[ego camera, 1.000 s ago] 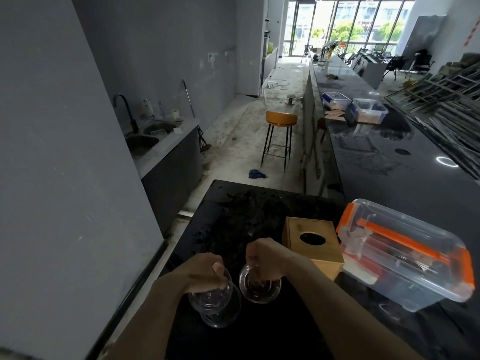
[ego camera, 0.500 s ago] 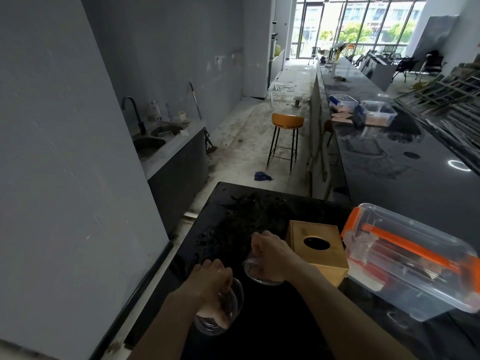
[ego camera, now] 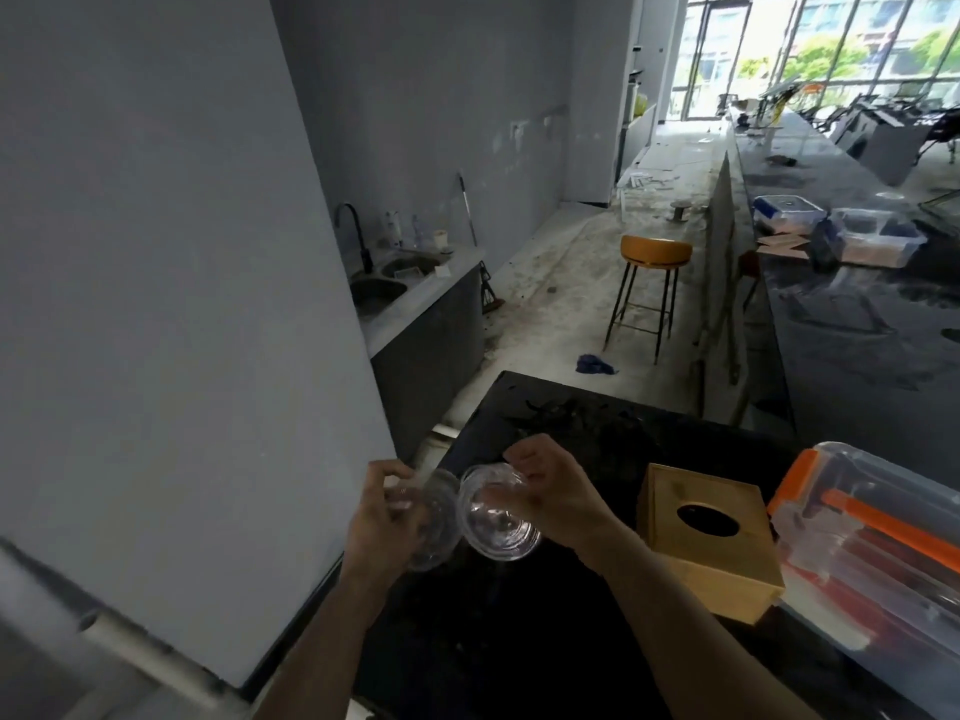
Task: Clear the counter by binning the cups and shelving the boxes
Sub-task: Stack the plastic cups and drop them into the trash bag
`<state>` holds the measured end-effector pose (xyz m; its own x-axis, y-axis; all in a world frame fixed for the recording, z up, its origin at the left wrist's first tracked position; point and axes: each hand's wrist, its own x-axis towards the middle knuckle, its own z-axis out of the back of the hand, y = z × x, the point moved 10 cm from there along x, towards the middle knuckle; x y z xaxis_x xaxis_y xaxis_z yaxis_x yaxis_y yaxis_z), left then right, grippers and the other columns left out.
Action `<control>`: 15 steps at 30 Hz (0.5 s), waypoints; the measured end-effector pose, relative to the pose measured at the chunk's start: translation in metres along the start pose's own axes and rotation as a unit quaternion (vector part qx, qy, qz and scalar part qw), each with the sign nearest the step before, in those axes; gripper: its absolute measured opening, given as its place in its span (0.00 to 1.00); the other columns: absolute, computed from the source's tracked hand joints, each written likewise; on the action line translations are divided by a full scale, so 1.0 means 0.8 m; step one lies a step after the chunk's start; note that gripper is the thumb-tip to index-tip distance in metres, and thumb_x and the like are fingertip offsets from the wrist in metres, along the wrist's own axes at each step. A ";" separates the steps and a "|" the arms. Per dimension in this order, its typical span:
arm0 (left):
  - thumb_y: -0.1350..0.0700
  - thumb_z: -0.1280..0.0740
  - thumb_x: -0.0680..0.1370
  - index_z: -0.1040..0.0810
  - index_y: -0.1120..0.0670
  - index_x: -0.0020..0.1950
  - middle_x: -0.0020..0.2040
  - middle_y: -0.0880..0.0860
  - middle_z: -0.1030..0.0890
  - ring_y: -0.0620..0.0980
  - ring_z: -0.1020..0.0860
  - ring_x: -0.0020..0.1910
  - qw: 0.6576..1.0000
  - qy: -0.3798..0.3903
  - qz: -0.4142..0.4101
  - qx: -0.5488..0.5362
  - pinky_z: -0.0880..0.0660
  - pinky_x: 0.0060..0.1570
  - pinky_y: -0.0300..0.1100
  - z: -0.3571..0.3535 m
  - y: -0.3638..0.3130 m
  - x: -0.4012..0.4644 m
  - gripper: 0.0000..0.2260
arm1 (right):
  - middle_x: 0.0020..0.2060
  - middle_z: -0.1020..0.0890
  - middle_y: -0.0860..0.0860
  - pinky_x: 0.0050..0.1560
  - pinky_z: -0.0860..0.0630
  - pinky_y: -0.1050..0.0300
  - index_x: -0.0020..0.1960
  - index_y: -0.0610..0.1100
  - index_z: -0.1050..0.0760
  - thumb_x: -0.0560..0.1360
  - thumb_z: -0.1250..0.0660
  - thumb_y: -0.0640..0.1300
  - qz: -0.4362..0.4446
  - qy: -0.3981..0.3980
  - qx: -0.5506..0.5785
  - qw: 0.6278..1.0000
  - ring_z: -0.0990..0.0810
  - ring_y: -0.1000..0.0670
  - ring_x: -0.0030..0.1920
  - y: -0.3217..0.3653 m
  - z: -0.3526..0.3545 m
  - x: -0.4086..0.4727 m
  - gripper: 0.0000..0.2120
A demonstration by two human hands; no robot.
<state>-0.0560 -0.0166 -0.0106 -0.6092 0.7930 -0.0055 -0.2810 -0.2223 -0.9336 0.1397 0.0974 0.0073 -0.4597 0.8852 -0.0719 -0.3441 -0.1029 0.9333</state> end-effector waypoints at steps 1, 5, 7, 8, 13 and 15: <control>0.71 0.34 0.76 0.28 0.34 0.44 0.46 0.56 0.19 0.56 0.18 0.37 0.999 -0.025 0.014 -0.043 0.21 0.35 0.48 0.013 0.002 -0.001 0.28 | 0.50 0.16 0.51 0.52 0.16 0.50 0.55 0.48 0.22 0.59 0.15 0.52 -0.011 0.009 0.034 0.999 0.14 0.48 0.50 0.001 -0.013 0.000 0.28; 0.71 0.36 0.79 0.28 0.50 0.59 0.51 0.58 0.20 0.60 0.19 0.43 0.986 -0.064 0.054 -0.146 0.19 0.46 0.63 0.052 0.016 -0.017 0.17 | 0.53 0.13 0.47 0.48 0.19 0.58 0.60 0.47 0.21 0.67 0.18 0.48 -0.032 0.050 0.114 0.992 0.13 0.48 0.52 0.023 -0.067 -0.012 0.24; 0.72 0.37 0.79 0.29 0.55 0.61 0.53 0.61 0.21 0.61 0.20 0.43 0.981 -0.070 0.061 -0.168 0.20 0.47 0.67 0.071 0.030 -0.021 0.16 | 0.53 0.14 0.48 0.48 0.19 0.57 0.60 0.48 0.21 0.68 0.18 0.50 -0.033 0.063 0.109 0.992 0.14 0.50 0.52 0.032 -0.096 -0.017 0.23; 0.73 0.39 0.79 0.28 0.55 0.60 0.55 0.64 0.21 0.60 0.21 0.42 0.980 -0.073 0.060 -0.175 0.20 0.46 0.64 0.082 0.037 -0.021 0.15 | 0.53 0.14 0.48 0.50 0.19 0.55 0.60 0.49 0.21 0.68 0.19 0.49 -0.031 0.068 0.114 0.991 0.14 0.50 0.52 0.037 -0.111 -0.018 0.23; 0.70 0.42 0.78 0.24 0.53 0.48 0.52 0.63 0.18 0.52 0.21 0.36 0.972 -0.113 0.071 -0.193 0.24 0.28 0.38 0.143 0.077 -0.019 0.13 | 0.57 0.16 0.49 0.56 0.18 0.53 0.61 0.47 0.22 0.69 0.19 0.49 0.011 0.086 0.137 0.987 0.15 0.49 0.56 0.057 -0.206 -0.017 0.24; 0.64 0.41 0.81 0.23 0.54 0.48 0.48 0.59 0.19 0.51 0.21 0.36 0.961 -0.126 0.064 -0.237 0.24 0.30 0.38 0.173 0.096 -0.016 0.10 | 0.57 0.16 0.50 0.57 0.19 0.53 0.61 0.49 0.22 0.68 0.19 0.52 0.035 0.075 0.121 0.989 0.16 0.50 0.58 0.065 -0.250 -0.016 0.25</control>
<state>-0.1725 -0.1223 -0.0330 -0.7930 0.6009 -0.1004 0.1413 0.0211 -0.9897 -0.0360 -0.0101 -0.0139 -0.5976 0.8009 -0.0375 -0.1082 -0.0342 0.9935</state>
